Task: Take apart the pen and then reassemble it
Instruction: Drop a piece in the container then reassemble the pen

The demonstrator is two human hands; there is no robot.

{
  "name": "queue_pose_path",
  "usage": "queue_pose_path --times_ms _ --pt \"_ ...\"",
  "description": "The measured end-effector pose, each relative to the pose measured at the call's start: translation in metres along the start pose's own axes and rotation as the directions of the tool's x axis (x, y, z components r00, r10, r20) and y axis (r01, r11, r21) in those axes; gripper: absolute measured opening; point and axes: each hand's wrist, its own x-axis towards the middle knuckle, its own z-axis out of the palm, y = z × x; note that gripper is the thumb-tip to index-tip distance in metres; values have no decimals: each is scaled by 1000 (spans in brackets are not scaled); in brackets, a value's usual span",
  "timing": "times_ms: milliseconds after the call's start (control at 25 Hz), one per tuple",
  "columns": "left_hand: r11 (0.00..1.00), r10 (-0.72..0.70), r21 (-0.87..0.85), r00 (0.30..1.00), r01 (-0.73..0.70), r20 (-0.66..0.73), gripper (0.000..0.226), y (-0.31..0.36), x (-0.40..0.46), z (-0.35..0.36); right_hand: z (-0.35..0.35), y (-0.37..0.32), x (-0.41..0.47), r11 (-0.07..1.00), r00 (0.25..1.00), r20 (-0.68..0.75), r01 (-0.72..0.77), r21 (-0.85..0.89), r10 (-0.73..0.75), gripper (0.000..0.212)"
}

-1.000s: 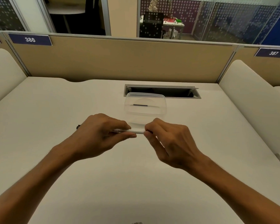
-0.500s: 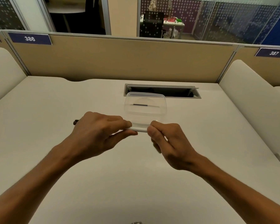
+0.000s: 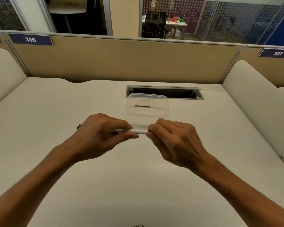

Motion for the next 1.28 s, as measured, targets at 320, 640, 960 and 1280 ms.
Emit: queue_pose_path --times_ms 320,640,960,1280 --pt "994 68 91 996 -63 -49 35 8 2 -4 2 -3 3 969 992 -6 -121 217 125 38" --pt "918 211 343 978 -199 2 32 4 0 -2 -8 -8 17 -74 547 753 -789 609 365 47" --pt "999 21 37 999 -19 -44 35 3 3 -4 -5 -7 8 982 988 46 -150 113 145 23" --pt "984 -47 -169 999 49 15 31 2 2 -4 -7 5 8 996 996 34 84 24 -85 32"
